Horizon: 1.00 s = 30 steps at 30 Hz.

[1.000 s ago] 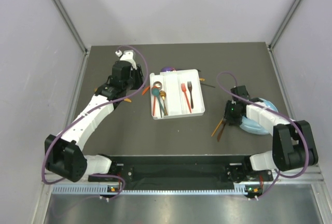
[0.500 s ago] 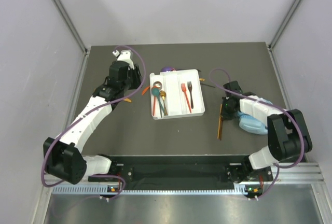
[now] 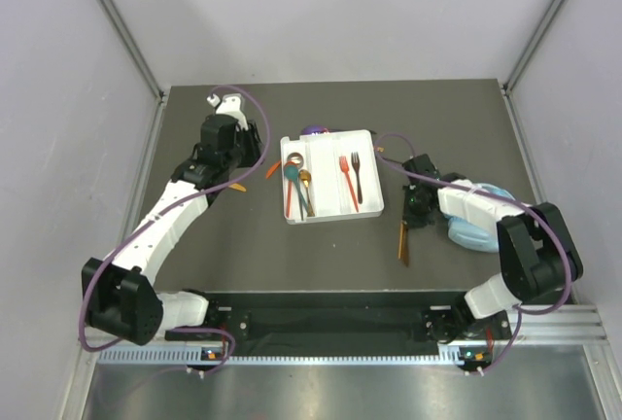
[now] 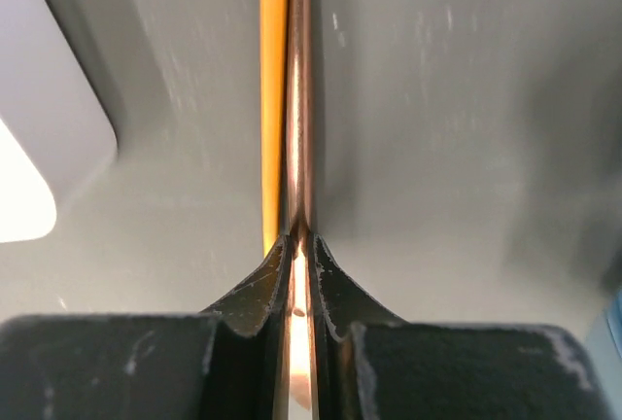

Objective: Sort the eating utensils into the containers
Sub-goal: Pick up the fork at the center of the board, then place the fork at the center of the board.

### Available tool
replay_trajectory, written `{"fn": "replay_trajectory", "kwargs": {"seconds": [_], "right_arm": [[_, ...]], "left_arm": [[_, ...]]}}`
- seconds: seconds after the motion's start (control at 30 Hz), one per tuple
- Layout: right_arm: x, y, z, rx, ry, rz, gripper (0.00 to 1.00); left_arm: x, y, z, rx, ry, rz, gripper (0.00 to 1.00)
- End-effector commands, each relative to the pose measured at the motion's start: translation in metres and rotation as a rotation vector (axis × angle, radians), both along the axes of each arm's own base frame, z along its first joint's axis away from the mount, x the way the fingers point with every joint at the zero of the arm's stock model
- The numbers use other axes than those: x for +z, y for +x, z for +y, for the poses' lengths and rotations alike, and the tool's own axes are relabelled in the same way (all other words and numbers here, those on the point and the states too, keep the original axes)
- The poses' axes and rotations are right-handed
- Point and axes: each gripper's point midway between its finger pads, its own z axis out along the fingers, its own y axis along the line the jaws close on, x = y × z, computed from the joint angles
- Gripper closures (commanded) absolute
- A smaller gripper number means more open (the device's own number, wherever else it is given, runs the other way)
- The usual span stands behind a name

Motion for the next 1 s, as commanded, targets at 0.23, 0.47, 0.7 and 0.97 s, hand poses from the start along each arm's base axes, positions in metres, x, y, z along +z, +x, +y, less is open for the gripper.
{"fn": "replay_trajectory", "kwargs": {"seconds": [0.23,0.47,0.7,0.97], "right_arm": [[0.079,0.013,0.022,0.054,0.045,-0.125,1.00],[0.096,0.009,0.072,0.283,0.081,-0.148,1.00],[0.116,0.002,0.144,0.654,0.066,-0.225,1.00],[0.108,-0.015,0.190,1.048,-0.107,-0.191,1.00]], "left_arm": [[0.013,0.008,-0.001,-0.018,-0.047,-0.058,0.56],[0.008,0.010,0.004,0.001,-0.040,-0.039,0.56],[0.004,0.013,0.028,0.095,0.002,-0.016,0.56],[0.007,0.012,0.038,0.125,0.035,-0.017,0.56]]}}
